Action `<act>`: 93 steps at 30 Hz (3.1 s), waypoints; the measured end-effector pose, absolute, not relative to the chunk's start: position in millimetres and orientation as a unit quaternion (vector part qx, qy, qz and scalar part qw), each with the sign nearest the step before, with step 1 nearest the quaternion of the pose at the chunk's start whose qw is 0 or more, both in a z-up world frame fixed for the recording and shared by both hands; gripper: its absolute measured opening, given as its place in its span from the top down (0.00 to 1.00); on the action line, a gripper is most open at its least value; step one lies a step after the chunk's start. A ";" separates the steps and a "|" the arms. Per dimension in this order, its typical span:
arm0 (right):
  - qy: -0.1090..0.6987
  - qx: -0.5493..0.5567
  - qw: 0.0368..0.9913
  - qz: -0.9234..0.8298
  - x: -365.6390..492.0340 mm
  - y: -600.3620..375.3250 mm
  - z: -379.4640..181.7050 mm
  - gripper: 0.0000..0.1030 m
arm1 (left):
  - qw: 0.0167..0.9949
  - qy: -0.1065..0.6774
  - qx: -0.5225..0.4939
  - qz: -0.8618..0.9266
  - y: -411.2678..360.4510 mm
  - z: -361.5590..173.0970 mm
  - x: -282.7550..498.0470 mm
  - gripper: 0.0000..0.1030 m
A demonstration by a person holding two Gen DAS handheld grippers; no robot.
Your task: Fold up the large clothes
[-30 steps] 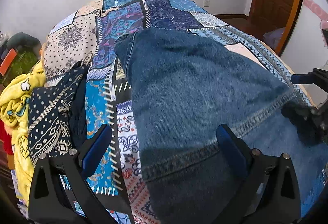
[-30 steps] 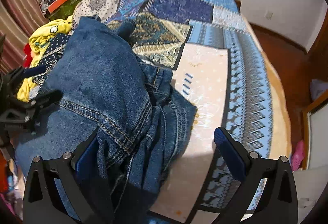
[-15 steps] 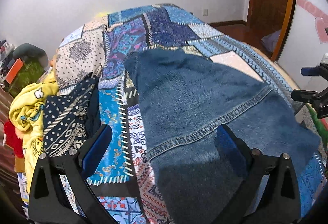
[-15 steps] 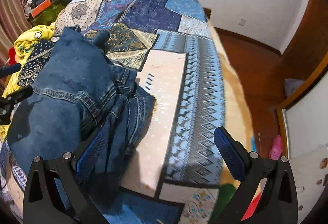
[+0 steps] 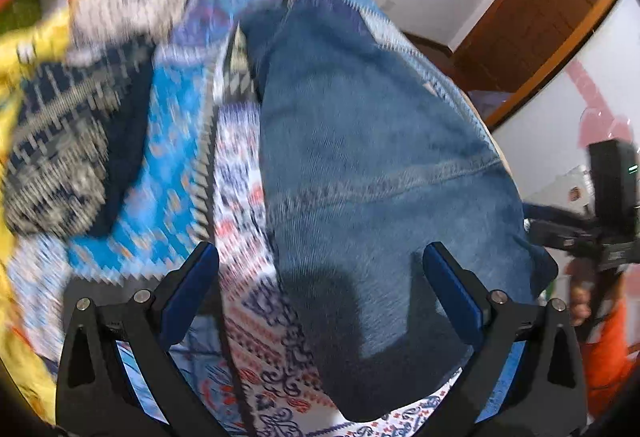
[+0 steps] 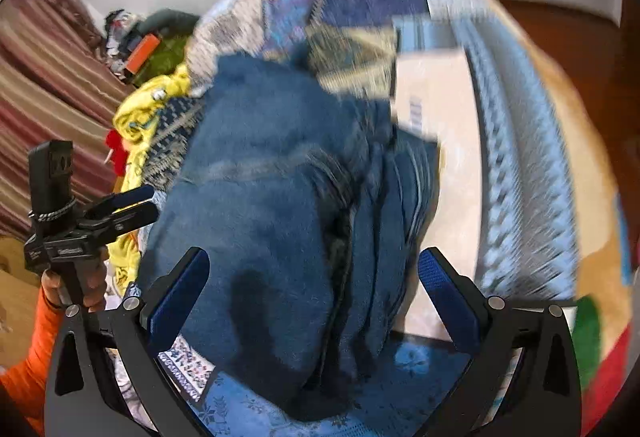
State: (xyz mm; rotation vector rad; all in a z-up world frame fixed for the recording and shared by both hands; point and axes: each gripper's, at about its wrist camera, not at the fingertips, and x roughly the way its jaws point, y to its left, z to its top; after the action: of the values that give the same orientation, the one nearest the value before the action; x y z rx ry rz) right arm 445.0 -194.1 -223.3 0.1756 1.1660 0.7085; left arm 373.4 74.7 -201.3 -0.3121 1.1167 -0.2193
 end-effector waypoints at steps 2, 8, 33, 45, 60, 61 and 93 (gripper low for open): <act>0.567 0.096 0.753 0.321 453.5 -194.1 -244.5 0.00 | 0.814 0.540 -0.179 -0.117 77.6 -213.8 376.4 0.00; 0.604 0.155 0.696 0.356 473.9 -194.4 -279.1 0.00 | 0.770 0.561 -0.253 -0.167 79.5 -243.0 398.7 0.00; 0.573 0.155 0.724 0.351 476.1 -180.5 -232.1 0.57 | 0.804 0.501 -0.252 -0.199 79.7 -189.0 409.1 0.53; 0.487 0.127 0.754 0.422 463.6 -98.4 -131.2 0.58 | 0.877 0.381 -0.237 -0.173 166.7 -78.6 366.2 0.54; 0.436 0.139 0.747 0.483 495.8 50.7 -117.5 0.58 | 0.900 0.349 -0.240 -0.106 314.4 -78.3 381.2 0.54; 0.439 0.148 0.744 0.482 500.7 60.3 -125.4 0.59 | 0.898 0.353 -0.244 -0.101 324.9 -88.0 388.0 0.54; 0.508 -0.041 0.776 0.373 451.1 101.7 -232.4 0.23 | 0.872 0.476 -0.088 0.069 308.5 -217.2 332.6 0.12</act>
State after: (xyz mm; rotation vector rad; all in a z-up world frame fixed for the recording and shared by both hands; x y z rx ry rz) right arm 451.1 101.7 -232.4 -0.0878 1.0994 0.8069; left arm 332.6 308.5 -217.2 -0.1836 0.9956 0.1437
